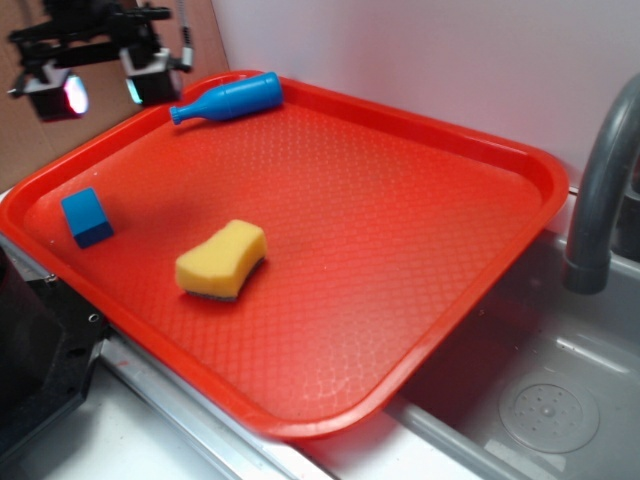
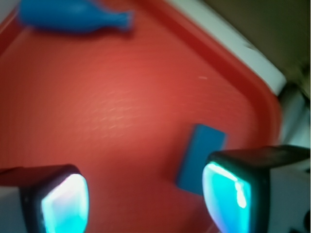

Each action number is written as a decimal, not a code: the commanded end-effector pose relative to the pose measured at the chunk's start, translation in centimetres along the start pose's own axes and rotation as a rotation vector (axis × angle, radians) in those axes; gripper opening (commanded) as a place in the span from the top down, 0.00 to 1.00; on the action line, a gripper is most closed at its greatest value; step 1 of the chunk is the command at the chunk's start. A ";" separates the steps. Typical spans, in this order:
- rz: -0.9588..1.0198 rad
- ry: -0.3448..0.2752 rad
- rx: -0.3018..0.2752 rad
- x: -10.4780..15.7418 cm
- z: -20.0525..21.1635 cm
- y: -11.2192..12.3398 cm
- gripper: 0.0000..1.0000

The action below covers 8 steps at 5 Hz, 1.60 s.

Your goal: Grab the blue block.

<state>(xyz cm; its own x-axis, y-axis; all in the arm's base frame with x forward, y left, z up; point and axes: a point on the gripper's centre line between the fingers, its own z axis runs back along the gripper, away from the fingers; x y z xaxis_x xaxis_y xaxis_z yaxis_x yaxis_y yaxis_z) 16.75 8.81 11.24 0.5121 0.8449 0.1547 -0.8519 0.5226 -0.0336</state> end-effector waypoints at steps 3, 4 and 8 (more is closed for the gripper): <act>0.156 0.004 0.042 1.0 -4.1 6.6 0.00; 0.121 0.001 0.049 0.7 -6.3 5.7 0.00; 0.075 0.055 0.100 -3.2 -9.2 3.0 0.44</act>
<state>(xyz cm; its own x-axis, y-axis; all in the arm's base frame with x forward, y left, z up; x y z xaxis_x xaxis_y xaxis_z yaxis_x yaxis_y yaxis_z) 14.81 8.91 1.44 0.4255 0.8976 0.1152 -0.9049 0.4238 0.0401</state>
